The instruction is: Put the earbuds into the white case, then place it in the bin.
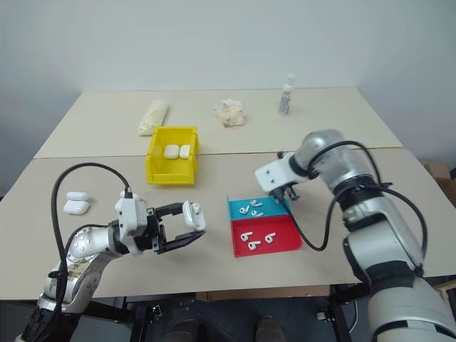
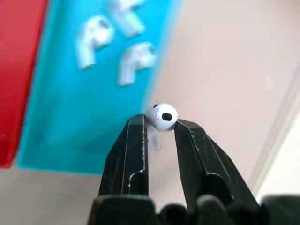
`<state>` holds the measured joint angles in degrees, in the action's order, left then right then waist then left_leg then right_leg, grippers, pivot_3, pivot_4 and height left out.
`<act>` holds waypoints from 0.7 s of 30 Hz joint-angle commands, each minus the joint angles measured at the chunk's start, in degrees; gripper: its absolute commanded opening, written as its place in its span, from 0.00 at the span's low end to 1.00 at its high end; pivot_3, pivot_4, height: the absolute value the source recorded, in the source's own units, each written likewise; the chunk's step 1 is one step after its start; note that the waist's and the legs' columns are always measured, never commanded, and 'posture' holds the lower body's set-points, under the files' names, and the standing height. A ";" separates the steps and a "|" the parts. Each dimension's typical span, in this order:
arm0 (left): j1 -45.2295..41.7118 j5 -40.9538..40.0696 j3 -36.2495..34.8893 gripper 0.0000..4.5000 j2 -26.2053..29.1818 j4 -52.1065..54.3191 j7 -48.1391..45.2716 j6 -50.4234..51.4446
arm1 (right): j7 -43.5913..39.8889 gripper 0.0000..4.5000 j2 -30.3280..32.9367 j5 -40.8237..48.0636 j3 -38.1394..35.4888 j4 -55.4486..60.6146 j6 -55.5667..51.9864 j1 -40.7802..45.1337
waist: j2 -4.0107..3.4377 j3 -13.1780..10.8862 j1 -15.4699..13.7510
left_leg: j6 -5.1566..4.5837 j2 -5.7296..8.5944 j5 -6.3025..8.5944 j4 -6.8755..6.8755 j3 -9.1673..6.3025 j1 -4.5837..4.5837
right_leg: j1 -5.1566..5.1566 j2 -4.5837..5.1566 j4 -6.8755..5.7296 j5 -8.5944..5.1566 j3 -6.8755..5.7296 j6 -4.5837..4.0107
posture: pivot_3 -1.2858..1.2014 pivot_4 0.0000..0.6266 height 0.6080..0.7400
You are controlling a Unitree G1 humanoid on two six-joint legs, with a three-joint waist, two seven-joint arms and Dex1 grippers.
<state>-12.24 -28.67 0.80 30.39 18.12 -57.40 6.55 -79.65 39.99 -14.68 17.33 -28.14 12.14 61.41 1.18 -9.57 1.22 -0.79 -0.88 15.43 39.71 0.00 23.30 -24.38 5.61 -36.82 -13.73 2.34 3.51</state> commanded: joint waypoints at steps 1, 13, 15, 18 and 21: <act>-2.58 -4.89 -0.71 0.62 -0.76 3.55 -0.29 1.96 | 0.06 0.15 2.82 15.38 -12.91 23.00 -20.06 -6.88 | 0.00 0.00 -0.29 | -0.03 -0.01 0.02 0.01 -0.01 -0.01 | 0.01 0.00 0.00 0.00 0.00 0.00 | 0.52 0.24 1.00; -15.25 -6.05 3.95 0.62 -8.64 -3.28 -2.43 2.87 | 31.66 0.15 -9.63 65.68 -39.79 66.80 -57.11 -30.49 | 0.05 0.04 -0.47 | -0.07 0.04 0.04 0.10 -0.07 -0.18 | 0.27 -0.03 -0.04 0.01 0.02 0.03 | 0.52 0.24 1.00; -17.07 -5.34 4.51 0.62 -11.12 -4.43 -0.47 2.98 | 32.95 0.15 -9.43 67.47 -39.26 68.94 -55.54 -32.77 | 0.06 0.04 -0.52 | -0.08 0.07 0.04 0.11 -0.05 -0.15 | 0.25 -0.01 0.00 0.01 0.02 0.03 | 0.52 0.24 1.00; -18.18 -6.01 4.56 0.62 -12.25 -4.73 -1.63 3.18 | 35.61 0.15 -9.49 70.66 -38.18 69.75 -54.77 -33.54 | 0.06 0.04 -0.30 | -0.08 0.07 0.03 0.11 -0.04 -0.13 | 0.23 -0.04 0.01 0.02 0.01 0.04 | 0.52 0.24 1.00; -17.96 -5.72 4.75 0.62 -12.62 -4.75 -2.03 2.90 | 35.48 0.15 -7.93 69.42 -35.18 71.16 -53.90 -35.53 | 0.04 0.05 -0.20 | -0.09 0.05 0.04 0.09 -0.05 -0.20 | 0.26 -0.08 -0.01 0.01 0.03 0.04 | 0.52 0.24 1.00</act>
<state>-29.72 -33.82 5.82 17.95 12.27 -59.20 10.26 -44.58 31.44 54.53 -18.87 40.98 -43.38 26.37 1.22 -9.52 1.02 -0.88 -0.83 15.47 39.80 -0.04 23.09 -24.09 5.52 -36.82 -13.72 2.36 3.54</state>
